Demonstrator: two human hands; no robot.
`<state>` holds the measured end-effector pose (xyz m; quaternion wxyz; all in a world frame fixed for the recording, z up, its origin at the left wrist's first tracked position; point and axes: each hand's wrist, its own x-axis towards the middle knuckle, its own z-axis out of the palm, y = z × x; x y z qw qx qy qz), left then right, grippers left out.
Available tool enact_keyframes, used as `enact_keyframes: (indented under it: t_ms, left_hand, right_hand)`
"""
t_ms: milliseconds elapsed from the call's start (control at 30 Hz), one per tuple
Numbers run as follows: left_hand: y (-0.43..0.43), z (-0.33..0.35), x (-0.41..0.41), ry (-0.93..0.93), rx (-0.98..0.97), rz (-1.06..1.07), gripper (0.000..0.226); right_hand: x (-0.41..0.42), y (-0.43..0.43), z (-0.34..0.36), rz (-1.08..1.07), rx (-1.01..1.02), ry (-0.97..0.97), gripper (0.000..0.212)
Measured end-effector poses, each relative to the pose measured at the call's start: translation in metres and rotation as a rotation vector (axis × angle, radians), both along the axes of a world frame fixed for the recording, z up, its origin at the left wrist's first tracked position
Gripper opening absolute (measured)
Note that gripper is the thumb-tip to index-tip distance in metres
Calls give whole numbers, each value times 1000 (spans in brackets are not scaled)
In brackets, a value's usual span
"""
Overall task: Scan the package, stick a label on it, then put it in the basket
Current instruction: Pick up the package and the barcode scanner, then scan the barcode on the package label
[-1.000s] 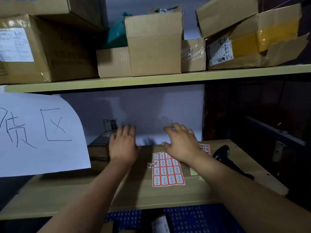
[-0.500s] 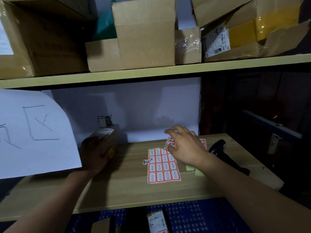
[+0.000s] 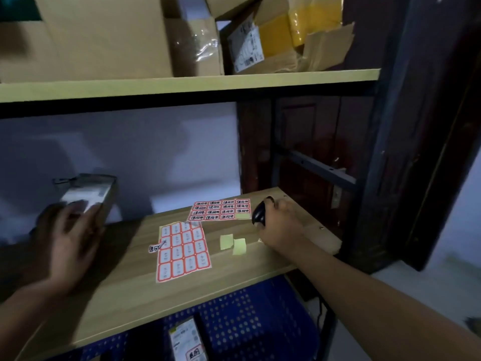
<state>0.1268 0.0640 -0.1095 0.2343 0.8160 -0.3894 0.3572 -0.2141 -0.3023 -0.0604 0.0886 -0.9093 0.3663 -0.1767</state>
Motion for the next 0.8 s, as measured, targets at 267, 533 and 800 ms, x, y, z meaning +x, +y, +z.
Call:
enact_keyframes:
  t_ms: [267,533,800]
  left_hand:
    - [-108,57,-187,-91,153,-124,64]
    - [-130,37,-199,-341,-18,-188,68]
    - [-117,28,-195,-399,-41,-36,61]
  right_hand:
    - [-10,-15,-11,-38,147,-14,28]
    - [-33,58,61,155,597,-826,7]
    - [-25,149,106,487,1304,-1034,42]
